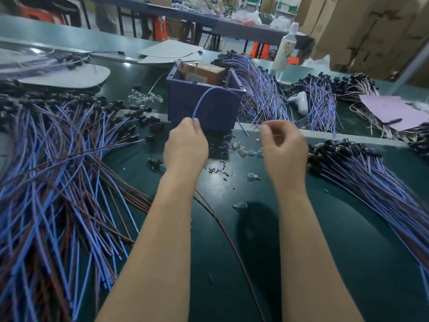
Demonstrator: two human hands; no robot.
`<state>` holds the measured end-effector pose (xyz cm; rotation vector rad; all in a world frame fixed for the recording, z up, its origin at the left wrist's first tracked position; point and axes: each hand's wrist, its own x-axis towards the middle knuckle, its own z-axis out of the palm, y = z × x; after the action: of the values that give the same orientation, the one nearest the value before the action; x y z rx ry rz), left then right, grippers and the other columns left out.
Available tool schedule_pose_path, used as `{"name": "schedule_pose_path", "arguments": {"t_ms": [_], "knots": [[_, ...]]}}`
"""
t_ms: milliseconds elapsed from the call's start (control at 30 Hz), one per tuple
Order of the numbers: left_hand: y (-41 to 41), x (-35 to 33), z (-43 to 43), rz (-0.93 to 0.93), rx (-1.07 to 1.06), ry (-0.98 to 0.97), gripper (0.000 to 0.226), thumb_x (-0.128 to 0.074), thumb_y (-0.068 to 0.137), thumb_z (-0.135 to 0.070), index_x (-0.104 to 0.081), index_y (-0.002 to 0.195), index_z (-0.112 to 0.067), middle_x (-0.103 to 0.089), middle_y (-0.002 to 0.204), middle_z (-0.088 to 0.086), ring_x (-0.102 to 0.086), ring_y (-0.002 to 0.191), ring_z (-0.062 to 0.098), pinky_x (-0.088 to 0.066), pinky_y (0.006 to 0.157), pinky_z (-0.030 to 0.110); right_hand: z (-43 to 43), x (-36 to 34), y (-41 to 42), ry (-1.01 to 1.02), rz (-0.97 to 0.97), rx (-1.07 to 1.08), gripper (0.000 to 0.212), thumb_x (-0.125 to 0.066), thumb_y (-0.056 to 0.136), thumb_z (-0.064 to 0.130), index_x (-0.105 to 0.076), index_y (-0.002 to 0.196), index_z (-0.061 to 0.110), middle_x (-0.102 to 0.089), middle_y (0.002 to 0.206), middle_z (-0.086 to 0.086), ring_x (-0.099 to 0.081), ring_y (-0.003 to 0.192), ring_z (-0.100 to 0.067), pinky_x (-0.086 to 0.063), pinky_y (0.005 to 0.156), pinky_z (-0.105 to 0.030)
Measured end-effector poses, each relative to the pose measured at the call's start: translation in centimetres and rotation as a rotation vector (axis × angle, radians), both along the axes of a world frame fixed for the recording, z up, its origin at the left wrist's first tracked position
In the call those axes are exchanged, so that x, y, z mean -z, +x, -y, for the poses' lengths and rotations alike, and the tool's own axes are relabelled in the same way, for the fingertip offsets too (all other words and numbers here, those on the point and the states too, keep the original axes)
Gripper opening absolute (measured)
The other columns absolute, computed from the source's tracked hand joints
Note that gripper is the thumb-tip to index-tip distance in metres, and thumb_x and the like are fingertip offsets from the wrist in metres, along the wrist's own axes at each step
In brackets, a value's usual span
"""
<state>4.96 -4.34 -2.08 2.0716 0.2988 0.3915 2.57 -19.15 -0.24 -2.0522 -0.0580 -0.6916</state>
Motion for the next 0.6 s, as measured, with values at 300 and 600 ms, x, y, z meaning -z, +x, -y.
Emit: {"name": "schedule_pose_path", "arguments": {"t_ms": [300, 600], "knots": [[-0.1, -0.6, -0.1, 0.138, -0.018, -0.061, 0.036, -0.028, 0.102, -0.029, -0.054, 0.092, -0.007, -0.068, 0.09, 0.011, -0.065, 0.086, 0.034, -0.049, 0.086, 0.046, -6.7, 3.2, -0.6, -0.831, -0.543, -0.482, 0.013, -0.057, 0.089, 0.023, -0.052, 0.095, 0.013, -0.06, 0.101, -0.009, -0.053, 0.088, -0.029, -0.045, 0.076, -0.032], [-0.7, -1.2, 0.3, 0.065, 0.207, -0.082, 0.031, -0.035, 0.102, -0.026, -0.058, 0.087, -0.012, -0.067, 0.08, 0.0, -0.065, 0.086, 0.024, -0.05, 0.087, 0.039, -6.3, 1.6, -0.5, -0.897, -0.529, -0.401, 0.011, -0.051, 0.093, 0.021, -0.057, 0.098, 0.014, -0.054, 0.088, -0.006, -0.051, 0.082, -0.027, -0.038, 0.067, -0.03]]}}
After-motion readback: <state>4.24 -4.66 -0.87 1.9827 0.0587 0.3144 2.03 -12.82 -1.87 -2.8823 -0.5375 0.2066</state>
